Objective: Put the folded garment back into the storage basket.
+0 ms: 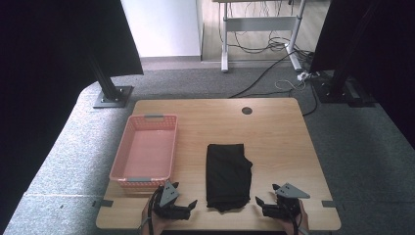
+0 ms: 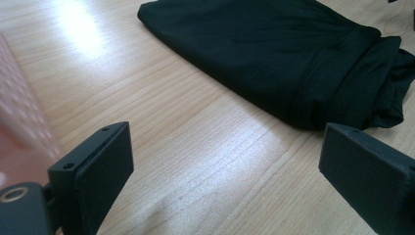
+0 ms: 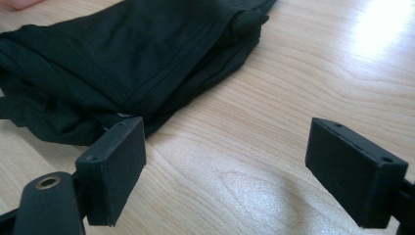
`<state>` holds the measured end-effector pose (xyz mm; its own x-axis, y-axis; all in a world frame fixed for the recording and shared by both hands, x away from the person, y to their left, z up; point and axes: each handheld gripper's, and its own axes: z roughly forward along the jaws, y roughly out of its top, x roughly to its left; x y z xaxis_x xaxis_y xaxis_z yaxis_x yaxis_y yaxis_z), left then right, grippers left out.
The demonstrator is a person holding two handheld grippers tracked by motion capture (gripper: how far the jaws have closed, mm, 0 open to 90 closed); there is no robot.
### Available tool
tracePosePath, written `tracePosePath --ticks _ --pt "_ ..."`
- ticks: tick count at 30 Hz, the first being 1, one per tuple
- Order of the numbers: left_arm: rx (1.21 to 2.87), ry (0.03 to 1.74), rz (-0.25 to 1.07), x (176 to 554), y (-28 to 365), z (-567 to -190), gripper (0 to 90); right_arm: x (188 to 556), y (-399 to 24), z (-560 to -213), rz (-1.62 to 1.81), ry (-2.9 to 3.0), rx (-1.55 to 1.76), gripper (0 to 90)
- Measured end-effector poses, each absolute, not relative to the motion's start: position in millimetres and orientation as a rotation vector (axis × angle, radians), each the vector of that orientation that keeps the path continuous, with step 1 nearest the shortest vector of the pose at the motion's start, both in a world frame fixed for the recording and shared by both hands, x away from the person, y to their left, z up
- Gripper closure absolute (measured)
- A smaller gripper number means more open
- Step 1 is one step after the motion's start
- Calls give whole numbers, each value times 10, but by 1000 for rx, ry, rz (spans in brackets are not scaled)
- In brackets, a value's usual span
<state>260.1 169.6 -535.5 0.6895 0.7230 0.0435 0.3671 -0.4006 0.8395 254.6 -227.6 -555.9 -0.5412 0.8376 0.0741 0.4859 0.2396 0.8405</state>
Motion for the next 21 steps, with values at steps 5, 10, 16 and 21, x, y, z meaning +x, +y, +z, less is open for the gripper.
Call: tracePosePath --ticks 5,10,16,21 --pt "2015 840 508 2588 1709 -5348 52 2555 -2284 -5560 1209 2116 1245 148" --pt "2011 827 501 2575 1707 -5326 37 2553 -2288 -5562 1198 2107 1261 147" --pt "2017 825 498 2592 1702 -5330 28 2566 -2285 -5565 1188 2115 1274 146" --pt "2003 837 503 2585 1728 -5315 30 2560 -2291 -5565 1185 2102 1280 145"
